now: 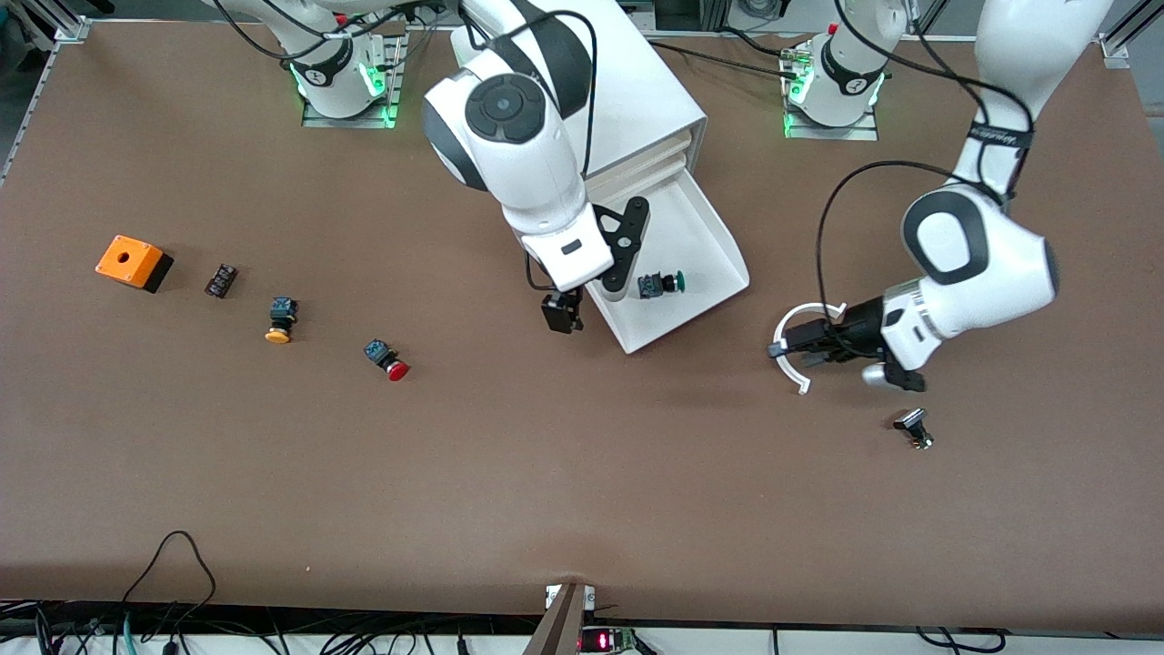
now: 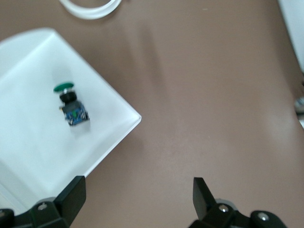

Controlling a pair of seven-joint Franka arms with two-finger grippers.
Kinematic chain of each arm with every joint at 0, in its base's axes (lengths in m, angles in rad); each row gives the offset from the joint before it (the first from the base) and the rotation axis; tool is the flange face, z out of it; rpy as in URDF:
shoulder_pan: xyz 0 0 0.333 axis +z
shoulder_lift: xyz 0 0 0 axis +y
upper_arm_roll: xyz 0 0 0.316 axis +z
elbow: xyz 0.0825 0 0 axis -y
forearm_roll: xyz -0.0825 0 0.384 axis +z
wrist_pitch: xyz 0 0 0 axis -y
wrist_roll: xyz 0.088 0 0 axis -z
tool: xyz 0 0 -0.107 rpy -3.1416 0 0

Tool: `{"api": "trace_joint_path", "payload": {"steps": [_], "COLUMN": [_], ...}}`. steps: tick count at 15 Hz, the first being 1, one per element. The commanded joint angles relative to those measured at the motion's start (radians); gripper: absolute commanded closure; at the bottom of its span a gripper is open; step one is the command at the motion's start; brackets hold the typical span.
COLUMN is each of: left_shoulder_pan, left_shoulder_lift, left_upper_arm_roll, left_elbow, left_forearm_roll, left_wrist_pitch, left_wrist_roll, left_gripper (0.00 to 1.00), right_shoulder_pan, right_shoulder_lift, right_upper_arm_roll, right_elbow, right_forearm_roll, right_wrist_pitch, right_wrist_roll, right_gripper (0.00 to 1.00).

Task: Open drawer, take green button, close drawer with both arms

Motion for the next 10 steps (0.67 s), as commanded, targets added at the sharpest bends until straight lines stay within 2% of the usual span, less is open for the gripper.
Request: {"api": "trace_joint_path", "payload": {"steps": [1, 2, 6, 10], "left_shoulder_pan": [0.030, 0.040, 0.054, 0.057], "left_shoulder_lift": [-0.126, -0.162, -0.215, -0.226], "left_upper_arm_roll": [0.015, 0.025, 0.092, 0.101], "left_elbow": [-0.014, -0.004, 0.172, 0.277], "left_forearm_roll": [0.211, 0.314, 0.572, 0.779], "left_wrist_pitch": [-0.001, -0.063, -0.382, -0.535], "left_wrist_roll": [-0.015, -0.017, -0.029, -0.104], "left_gripper": [0.00, 0.00, 0.00, 0.00], "right_shoulder_pan": [0.052, 0.076, 0.135, 0.152], "right_shoulder_lift": [0.068, 0.087, 0.142, 0.189], "right_upper_arm_roll": [-0.011, -0.011, -0.019, -0.019], "right_elbow": [0.045, 0.045, 0.049, 0.049], "right_forearm_roll": [0.005, 0.001, 0.001, 0.001], "right_wrist_pitch": [-0.011, -0.018, 0.004, 0.079], "right_wrist_roll": [-0.113, -0.113, -0.096, -0.076], "right_gripper": [0.00, 0.00, 0.00, 0.00]}}
